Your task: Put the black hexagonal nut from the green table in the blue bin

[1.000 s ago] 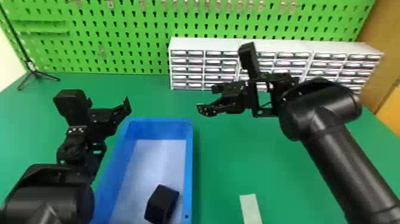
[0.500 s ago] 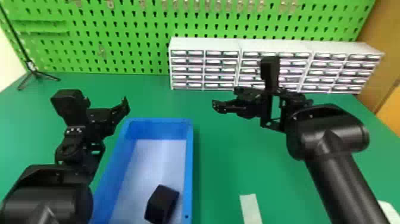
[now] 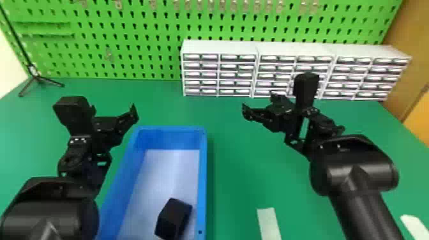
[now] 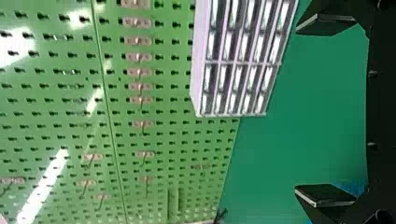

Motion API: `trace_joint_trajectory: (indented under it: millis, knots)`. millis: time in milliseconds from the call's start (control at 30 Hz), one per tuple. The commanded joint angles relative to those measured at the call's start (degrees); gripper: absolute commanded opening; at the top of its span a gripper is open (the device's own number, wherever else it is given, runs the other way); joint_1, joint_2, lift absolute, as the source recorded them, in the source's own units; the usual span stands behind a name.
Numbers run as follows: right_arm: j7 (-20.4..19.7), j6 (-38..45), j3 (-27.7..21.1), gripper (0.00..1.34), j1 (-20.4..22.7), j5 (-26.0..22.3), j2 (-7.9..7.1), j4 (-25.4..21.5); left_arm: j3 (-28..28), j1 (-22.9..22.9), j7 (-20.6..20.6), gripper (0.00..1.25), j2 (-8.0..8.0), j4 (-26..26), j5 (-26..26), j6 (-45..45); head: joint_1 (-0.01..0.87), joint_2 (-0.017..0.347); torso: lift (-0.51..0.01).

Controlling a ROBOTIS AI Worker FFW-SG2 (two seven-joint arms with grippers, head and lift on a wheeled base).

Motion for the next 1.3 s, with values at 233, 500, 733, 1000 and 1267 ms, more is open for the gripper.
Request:
trace_joint_trajectory:
  millis: [233, 500, 733, 1000, 1267]
  knots:
    - [-7.92, -9.26, -0.43, 1.23, 4.62, 0.7, 0.88, -0.21, -0.61, 0.11, 0.0, 1.09, 0.0, -0.06, 0.35, 0.05, 0.683, 0.028, -0.096]
    - [-10.3, -13.04, -2.19, 1.23, 7.08, 2.28, 1.58, -0.3, -1.58, 0.28, 0.0, 1.09, 0.0, -0.06, 0.44, 0.05, 0.683, 0.028, -0.096]
    - [-13.9, -17.88, -4.21, 1.23, 10.15, 3.25, 2.81, -0.47, -2.54, 0.63, 0.0, 1.09, -0.09, 0.03, 0.61, 0.13, 0.683, 0.028, -0.096]
    - [-18.21, -20.16, -5.35, 1.23, 12.26, 4.22, 3.6, -1.44, -3.16, 0.81, 0.0, 1.09, -0.09, 0.03, 0.79, 0.22, 0.683, 0.028, -0.096]
    - [-20.05, -21.66, -5.35, 1.23, 13.49, 4.13, 3.83, -1.62, -3.77, 0.81, 0.0, 1.09, -0.09, 0.03, 0.97, 0.4, 0.683, 0.028, -0.096]
